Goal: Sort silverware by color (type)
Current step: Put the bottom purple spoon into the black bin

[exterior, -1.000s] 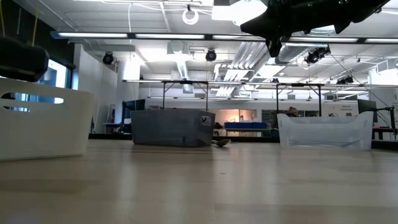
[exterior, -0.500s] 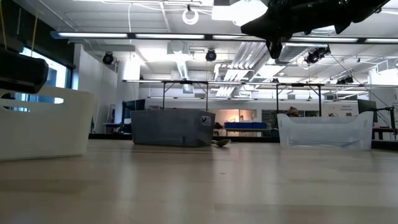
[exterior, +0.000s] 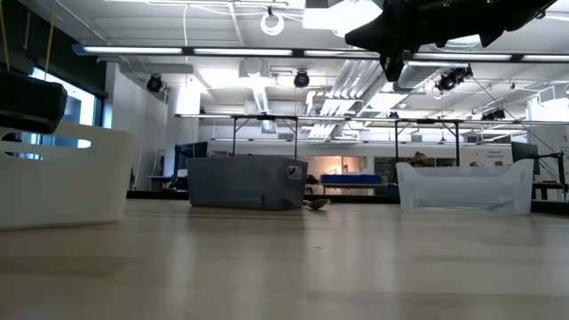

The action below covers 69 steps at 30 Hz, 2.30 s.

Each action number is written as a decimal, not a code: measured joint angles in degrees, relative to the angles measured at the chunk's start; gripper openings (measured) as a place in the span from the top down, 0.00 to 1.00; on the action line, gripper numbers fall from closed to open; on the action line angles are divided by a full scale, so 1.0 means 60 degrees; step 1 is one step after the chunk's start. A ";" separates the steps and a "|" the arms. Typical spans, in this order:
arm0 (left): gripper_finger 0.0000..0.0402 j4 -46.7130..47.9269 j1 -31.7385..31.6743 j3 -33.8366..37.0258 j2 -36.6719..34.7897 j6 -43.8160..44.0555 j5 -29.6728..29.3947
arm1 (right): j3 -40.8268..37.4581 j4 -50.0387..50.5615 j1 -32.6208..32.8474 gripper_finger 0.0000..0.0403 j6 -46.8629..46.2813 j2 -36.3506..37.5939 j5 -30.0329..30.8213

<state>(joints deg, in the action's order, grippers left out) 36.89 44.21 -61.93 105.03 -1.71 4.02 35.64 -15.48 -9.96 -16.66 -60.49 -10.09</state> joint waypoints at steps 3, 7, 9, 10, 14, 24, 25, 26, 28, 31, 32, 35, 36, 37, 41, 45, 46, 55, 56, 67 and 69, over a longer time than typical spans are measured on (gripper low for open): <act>0.94 -0.0047 -0.0002 -0.0027 -0.0060 -0.0001 0.0057 | 0.0000 0.0007 0.0000 1.00 0.0003 0.0000 0.0000; 0.98 -0.0056 -0.0004 -0.0036 -0.0053 -0.0001 0.0065 | 0.0000 0.0041 0.0000 1.00 0.0008 0.0000 0.0004; 0.99 -0.0087 0.0000 -0.0028 -0.0033 -0.0005 0.0066 | -0.0001 0.0047 0.0000 1.00 0.0003 0.0000 0.0003; 1.00 -0.0102 -0.0001 -0.0031 -0.0029 -0.0003 0.0068 | 0.0000 0.0048 0.0000 1.00 0.0009 0.0000 0.0002; 1.00 -0.0129 0.0000 -0.0023 -0.0028 -0.0005 0.0068 | 0.0000 0.0057 0.0000 1.00 0.0029 0.0000 0.0004; 1.00 -0.0109 0.0000 -0.0014 -0.0042 -0.0005 0.0068 | 0.0000 0.0238 0.0000 1.00 0.0032 0.0000 0.0004; 1.00 -0.0139 0.0000 -0.0004 -0.0062 -0.0005 0.0068 | 0.0000 0.0253 0.0000 1.00 0.0032 0.0000 0.0004; 1.00 -0.0184 0.0000 -0.0004 -0.0071 -0.0008 0.0068 | -0.0001 0.0270 0.0000 1.00 0.0032 0.0000 0.0007; 1.00 -0.0290 0.0000 0.0011 -0.0105 -0.0005 0.0070 | 0.0000 0.0289 0.0000 1.00 0.0032 0.0000 0.0007; 1.00 -0.0743 -0.0039 0.0015 -0.0109 -0.0005 0.0083 | 0.0000 0.0396 0.0000 1.00 0.0032 0.0000 0.0004; 1.00 -0.0839 -0.0064 0.0014 -0.0106 -0.0003 0.0083 | -0.0002 0.0445 0.0000 1.00 0.0032 0.0000 0.0004; 1.00 -0.1123 -0.0199 -0.0038 -0.0087 0.0010 0.0068 | -0.0002 0.0572 0.0000 1.00 0.0032 0.0000 0.0004; 1.00 -0.1257 -0.0268 -0.0046 -0.0087 0.0066 0.0056 | -0.0004 0.0621 0.0000 1.00 0.0032 0.0000 0.0000; 1.00 -0.1349 -0.0344 -0.0056 -0.0087 0.0179 0.0006 | -0.0004 0.0676 0.0000 1.00 0.0032 0.0000 -0.0007; 1.00 -0.1599 -0.0714 -0.0058 -0.0087 0.0494 -0.0063 | -0.0004 0.0711 0.0000 1.00 0.0032 0.0000 -0.0179; 1.00 -0.1178 -0.1054 -0.0410 -0.0087 0.0448 -0.0334 | -0.0004 0.0778 0.0000 1.00 0.0032 0.0000 -0.0438; 1.00 -0.0782 -0.1112 -0.0644 -0.0087 0.0371 -0.0402 | -0.0004 0.0823 0.0000 1.00 0.0032 0.0000 -0.0464; 1.00 0.1331 -0.0388 -0.1524 -0.0244 0.0672 -0.0513 | -0.0004 0.1110 0.0000 1.00 0.0284 0.0000 -0.0503; 1.00 0.1365 -0.0211 -0.1526 -0.0244 0.0667 -0.0548 | -0.0004 0.1110 0.0000 1.00 0.0284 0.0000 -0.0503; 1.00 0.1408 0.0380 -0.0606 -0.0240 0.0990 -0.1263 | -0.0004 0.1118 0.0000 1.00 0.0059 0.0000 -0.0845; 1.00 0.1326 0.0394 -0.0509 -0.0237 0.0671 -0.1095 | -0.0004 0.1156 0.0000 1.00 -0.0111 0.0000 -0.0848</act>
<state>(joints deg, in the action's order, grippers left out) 44.85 46.57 -64.99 103.61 2.32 -2.55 35.62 -8.55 -9.96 -17.33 -60.49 -15.17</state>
